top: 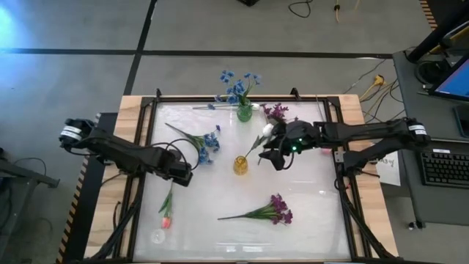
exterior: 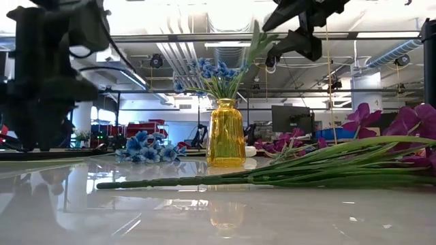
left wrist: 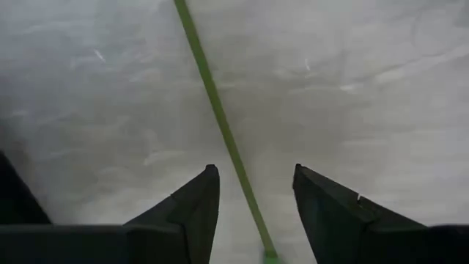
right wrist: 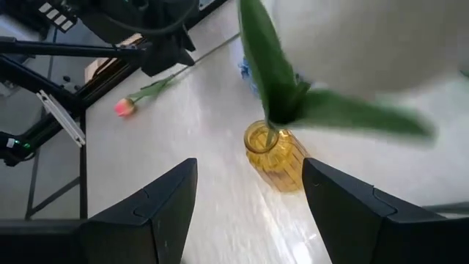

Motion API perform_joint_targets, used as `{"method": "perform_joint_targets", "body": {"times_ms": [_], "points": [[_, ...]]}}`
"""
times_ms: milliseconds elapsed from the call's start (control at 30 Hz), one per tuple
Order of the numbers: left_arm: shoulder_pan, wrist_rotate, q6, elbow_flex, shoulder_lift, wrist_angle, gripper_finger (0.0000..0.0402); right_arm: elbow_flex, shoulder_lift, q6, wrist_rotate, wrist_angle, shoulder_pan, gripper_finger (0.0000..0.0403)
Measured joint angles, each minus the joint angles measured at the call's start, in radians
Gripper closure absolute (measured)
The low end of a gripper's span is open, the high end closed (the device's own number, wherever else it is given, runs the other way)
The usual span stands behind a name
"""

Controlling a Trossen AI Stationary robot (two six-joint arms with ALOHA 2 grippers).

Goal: Sort flowers into vase by color
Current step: Put the left pink flower into the yellow vase

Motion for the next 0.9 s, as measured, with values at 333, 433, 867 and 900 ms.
{"method": "perform_joint_targets", "body": {"times_ms": [333,433,867,900], "points": [[-0.001,-0.004,0.005,-0.042,0.098,0.095,0.0315,0.0,-0.061,0.028,0.008,-0.031,0.0,0.0165],[-0.003,-0.006,0.008,-0.03,0.122,0.093,0.0361,0.0,-0.075,0.046,0.008,-0.046,0.0,0.0165],[-0.04,-0.076,0.06,0.104,0.081,0.064,0.0401,0.0,-0.146,0.11,0.0,-0.108,0.042,0.0165],[-0.048,-0.099,0.06,0.125,0.064,0.048,0.0401,0.0,-0.153,0.115,0.0,-0.108,0.049,0.0165]]}}
